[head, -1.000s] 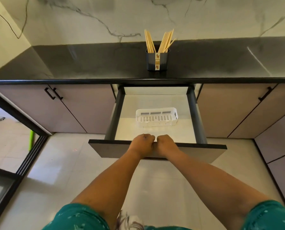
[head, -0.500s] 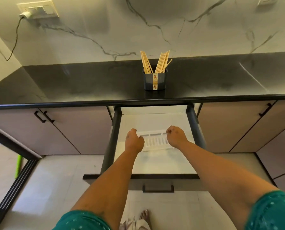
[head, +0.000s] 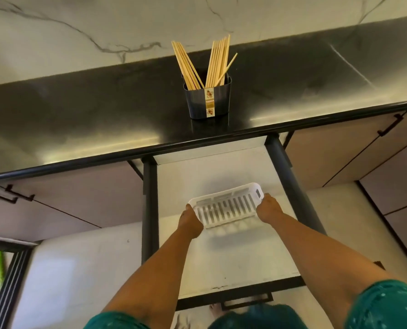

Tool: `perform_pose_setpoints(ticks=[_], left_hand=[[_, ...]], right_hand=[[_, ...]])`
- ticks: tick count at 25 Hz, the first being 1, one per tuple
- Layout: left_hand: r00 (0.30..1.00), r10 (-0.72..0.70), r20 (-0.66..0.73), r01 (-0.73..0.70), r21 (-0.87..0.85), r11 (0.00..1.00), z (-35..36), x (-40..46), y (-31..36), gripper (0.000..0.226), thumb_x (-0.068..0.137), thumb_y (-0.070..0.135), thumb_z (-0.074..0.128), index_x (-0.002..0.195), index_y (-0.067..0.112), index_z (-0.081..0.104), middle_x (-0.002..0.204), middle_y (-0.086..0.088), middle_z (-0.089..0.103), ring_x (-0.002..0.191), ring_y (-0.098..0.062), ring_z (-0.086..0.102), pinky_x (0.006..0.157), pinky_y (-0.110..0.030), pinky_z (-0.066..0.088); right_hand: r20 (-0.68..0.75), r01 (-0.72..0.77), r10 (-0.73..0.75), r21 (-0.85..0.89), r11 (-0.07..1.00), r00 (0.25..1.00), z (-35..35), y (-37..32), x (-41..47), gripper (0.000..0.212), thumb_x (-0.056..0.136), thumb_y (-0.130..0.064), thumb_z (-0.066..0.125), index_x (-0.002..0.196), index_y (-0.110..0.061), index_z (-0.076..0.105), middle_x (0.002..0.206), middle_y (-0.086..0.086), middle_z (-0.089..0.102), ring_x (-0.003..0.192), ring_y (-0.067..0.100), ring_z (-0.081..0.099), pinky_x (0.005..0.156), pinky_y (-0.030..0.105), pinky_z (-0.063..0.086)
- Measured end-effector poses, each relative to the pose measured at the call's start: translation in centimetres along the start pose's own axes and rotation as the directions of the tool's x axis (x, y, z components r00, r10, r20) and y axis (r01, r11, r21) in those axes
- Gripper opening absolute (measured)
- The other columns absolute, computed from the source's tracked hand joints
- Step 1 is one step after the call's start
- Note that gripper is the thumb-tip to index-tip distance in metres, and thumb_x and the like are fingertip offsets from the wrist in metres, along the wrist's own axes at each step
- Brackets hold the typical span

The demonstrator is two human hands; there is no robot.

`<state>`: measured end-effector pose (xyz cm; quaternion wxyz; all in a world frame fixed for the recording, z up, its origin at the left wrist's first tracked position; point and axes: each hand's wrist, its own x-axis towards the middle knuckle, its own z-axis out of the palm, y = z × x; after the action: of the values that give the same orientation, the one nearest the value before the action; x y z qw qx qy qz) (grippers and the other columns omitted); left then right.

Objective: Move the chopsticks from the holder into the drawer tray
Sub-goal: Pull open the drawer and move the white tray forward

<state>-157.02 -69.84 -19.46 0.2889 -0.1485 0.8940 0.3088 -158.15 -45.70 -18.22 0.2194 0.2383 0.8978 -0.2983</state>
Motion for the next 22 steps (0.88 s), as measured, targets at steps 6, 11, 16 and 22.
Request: perform_pose_setpoints(ticks=[6,11,16,22], left_hand=[[0.997,0.047,-0.058,-0.049,-0.035,0.998,-1.1,0.8,-0.4,0.053,0.086,0.01,0.063,0.133,0.015,0.038,0.118,-0.011,0.055,0.099,-0.024,0.058,0.085,-0.033,0.053],[0.997,0.032,-0.072,-0.041,-0.134,0.99,-1.3,1.2,-0.9,0.045,0.095,0.014,0.053,0.137,0.013,0.039,0.114,-0.003,0.057,0.092,-0.019,0.06,0.066,-0.013,0.052],[0.994,0.099,-0.052,-0.087,0.192,0.977,-1.4,0.0,0.3,0.079,0.085,0.022,0.066,0.147,0.015,0.018,0.135,-0.013,0.044,0.113,-0.027,0.053,0.089,-0.035,0.051],[0.93,0.281,-0.239,-0.233,0.211,0.949,-4.8,-1.1,10.5,0.076,0.088,0.036,0.062,0.148,0.018,0.019,0.152,-0.01,0.031,0.134,-0.032,0.037,0.104,-0.045,0.038]], right_hand=[[-0.01,-0.062,0.061,-0.015,0.998,0.998,1.0,0.5,-0.4,0.045,0.093,-0.011,0.053,0.134,0.0,0.038,0.131,0.021,0.052,0.117,0.037,0.055,0.096,0.039,0.048],[0.017,-0.074,0.074,-0.006,0.997,0.997,0.9,-0.8,-0.2,0.041,0.093,-0.014,0.053,0.13,-0.003,0.04,0.125,0.019,0.056,0.108,0.034,0.059,0.078,0.032,0.047],[-0.016,-0.095,0.097,0.107,0.99,0.995,0.3,-1.8,-0.5,0.069,0.091,-0.006,0.057,0.148,-0.015,0.017,0.141,0.021,0.036,0.115,0.038,0.054,0.086,0.038,0.051],[-0.247,0.29,-0.253,0.127,0.949,0.936,-4.7,-9.3,-0.5,0.047,0.088,-0.006,0.06,0.131,-0.012,0.042,0.131,0.017,0.041,0.113,0.033,0.049,0.094,0.036,0.045]])
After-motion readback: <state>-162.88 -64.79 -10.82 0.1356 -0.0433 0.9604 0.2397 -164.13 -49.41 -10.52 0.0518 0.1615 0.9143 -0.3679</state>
